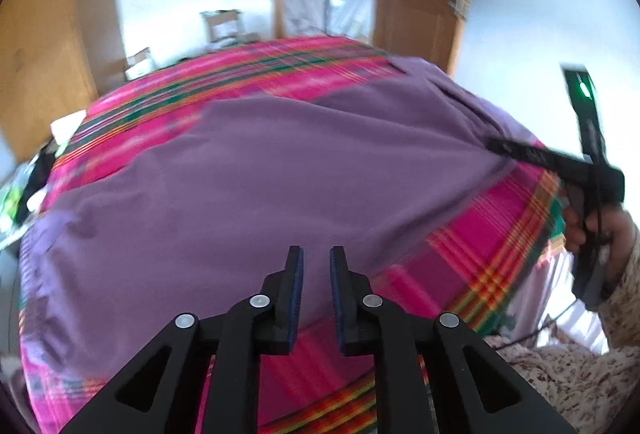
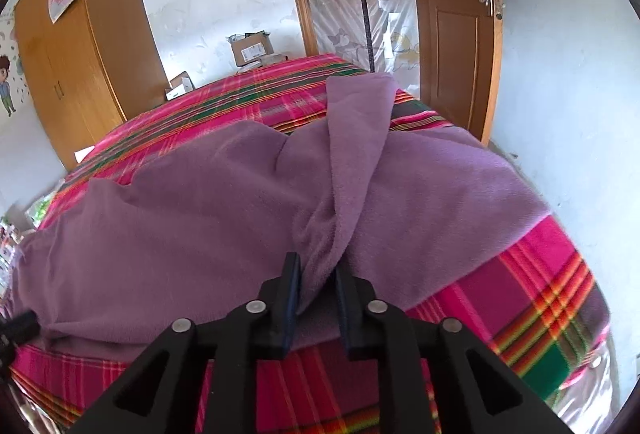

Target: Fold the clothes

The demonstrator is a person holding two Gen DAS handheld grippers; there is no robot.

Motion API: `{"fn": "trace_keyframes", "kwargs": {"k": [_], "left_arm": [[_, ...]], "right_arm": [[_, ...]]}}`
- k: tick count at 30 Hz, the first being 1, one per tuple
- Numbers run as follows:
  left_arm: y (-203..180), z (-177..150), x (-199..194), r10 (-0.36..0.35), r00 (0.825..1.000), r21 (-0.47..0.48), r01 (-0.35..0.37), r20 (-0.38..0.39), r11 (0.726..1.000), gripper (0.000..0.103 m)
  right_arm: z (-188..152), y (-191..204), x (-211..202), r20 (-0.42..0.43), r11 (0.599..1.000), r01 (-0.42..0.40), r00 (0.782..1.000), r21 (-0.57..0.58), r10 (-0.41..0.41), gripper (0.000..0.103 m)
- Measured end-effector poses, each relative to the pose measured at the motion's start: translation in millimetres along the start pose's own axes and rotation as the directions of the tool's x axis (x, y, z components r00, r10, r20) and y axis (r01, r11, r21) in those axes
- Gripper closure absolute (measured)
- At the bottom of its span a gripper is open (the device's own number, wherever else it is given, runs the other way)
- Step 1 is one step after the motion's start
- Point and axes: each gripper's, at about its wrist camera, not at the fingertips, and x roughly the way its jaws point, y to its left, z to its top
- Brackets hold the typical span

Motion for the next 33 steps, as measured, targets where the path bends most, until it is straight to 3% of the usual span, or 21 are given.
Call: {"fn": "trace_keyframes", "kwargs": {"k": [8,17,23,28,33], "left_arm": [[70.7,-12.4,-18.2,0.140,0.990,-0.219,-0.139,-0.012,0.966,0.088],[142.8,-27.4,-37.7,0.274,0.960,-0.434,-0.274,-0.064,0.859,0.083],[116.6,-15.4,-21.1,0.203,0.978,-0.367,-0.206,-0.048,0.907,0.083],[69.1,9.3,-0.2,0.079,0.997,-0.241,-0.082,-0.024,0.967,0.083],[16.6,30.9,31.0,-0.040,0.998,-0.106,0.033,-0.057,0.994,0.083]], "right_arm": [[-2.4,2.7,-6.6,0.019,0.999,0.039,0.999,0.000,-0.039,0.084],[0.7,-2.1,-8.5,0.032,0.998,0.035,0.999,0.052,-0.036,0.084],[3.0,-16.0,-9.6,0.031,0.994,0.045,0.998,0.102,-0.048,0.084],[5.3,-23.3,-7.1,0.029,0.992,0.048,0.998,0.115,-0.052,0.084],[11.1,-33.4,-9.4,0.033,0.992,0.059,0.997,0.111,-0.063,0.084]]}}
